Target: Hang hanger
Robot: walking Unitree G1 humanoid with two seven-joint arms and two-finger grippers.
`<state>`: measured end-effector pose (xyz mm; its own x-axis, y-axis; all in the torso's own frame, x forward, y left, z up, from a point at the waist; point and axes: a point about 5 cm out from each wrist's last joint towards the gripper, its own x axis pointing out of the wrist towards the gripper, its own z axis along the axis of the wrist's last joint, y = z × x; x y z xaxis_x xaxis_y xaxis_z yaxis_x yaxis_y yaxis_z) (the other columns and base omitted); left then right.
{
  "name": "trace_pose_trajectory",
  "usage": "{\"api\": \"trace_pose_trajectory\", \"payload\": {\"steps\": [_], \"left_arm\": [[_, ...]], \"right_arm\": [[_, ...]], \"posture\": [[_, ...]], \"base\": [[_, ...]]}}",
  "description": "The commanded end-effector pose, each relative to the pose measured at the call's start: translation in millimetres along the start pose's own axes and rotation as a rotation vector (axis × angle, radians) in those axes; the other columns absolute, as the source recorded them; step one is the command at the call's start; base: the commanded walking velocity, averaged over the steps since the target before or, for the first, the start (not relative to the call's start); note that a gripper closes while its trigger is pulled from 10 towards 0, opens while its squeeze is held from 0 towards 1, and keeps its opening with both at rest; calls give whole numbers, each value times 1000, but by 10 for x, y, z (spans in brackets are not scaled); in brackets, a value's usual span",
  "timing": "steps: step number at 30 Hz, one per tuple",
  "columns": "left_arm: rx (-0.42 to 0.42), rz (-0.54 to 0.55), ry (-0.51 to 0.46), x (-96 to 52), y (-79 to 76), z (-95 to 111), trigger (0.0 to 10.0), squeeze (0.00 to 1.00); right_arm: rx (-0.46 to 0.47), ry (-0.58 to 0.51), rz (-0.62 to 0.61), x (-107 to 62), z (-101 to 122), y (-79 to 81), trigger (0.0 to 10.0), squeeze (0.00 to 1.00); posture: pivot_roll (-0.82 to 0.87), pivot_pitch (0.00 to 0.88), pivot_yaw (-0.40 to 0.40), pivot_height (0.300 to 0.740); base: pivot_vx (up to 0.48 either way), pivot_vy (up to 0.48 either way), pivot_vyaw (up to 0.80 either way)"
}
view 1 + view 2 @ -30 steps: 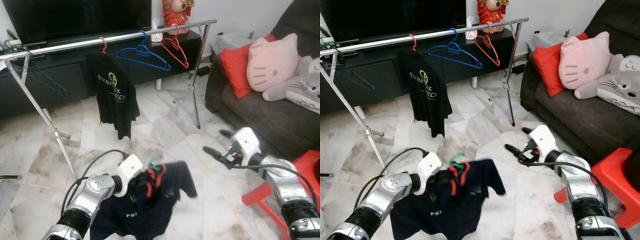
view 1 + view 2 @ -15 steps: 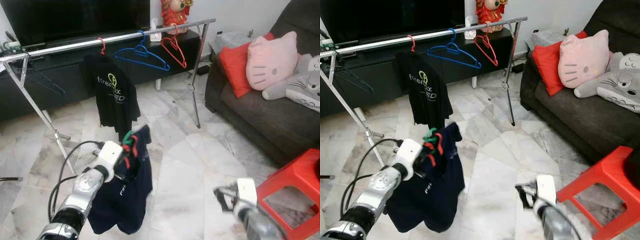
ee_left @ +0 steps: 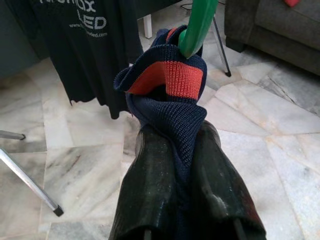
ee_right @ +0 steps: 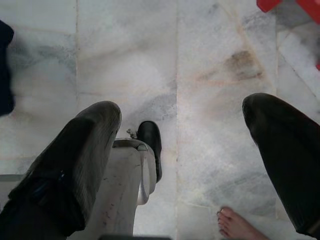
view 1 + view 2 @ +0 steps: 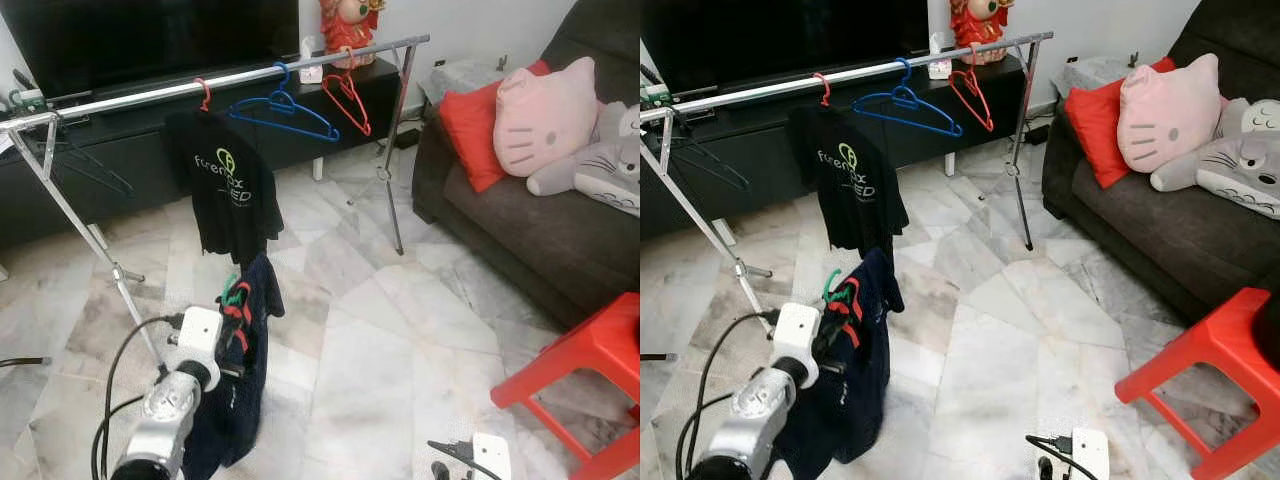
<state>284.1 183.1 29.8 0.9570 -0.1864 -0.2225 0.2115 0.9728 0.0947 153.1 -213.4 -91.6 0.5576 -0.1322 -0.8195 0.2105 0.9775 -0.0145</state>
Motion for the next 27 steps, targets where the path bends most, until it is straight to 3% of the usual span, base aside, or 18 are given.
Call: {"api": "trace_pose_trajectory", "payload": {"steps": [1,7,18,27], "left_arm": [[-4,20,-56,30,30,123,10000,0],[-7,30,-41,34,24,125,10000,0],[-7,44,-27,35,36,121,10000,0],[-7,54,-30,49,29,138,10000,0]], "right_arm": [[0,-14,-11,8,46,-15,10000,0],[-4,-30,-5,23,106,23,10000,0],[-45,11,-18,0,-11,-9,10000,0],[-71,18,-5,0,-19,8,10000,0]], "posture": [[-132,0,10,740],[-131,0,15,740],[-130,0,12,740],[-133,0,10,740]], "base": [[480,0,0],[417,0,0],[432,0,0],[480,0,708]]}}
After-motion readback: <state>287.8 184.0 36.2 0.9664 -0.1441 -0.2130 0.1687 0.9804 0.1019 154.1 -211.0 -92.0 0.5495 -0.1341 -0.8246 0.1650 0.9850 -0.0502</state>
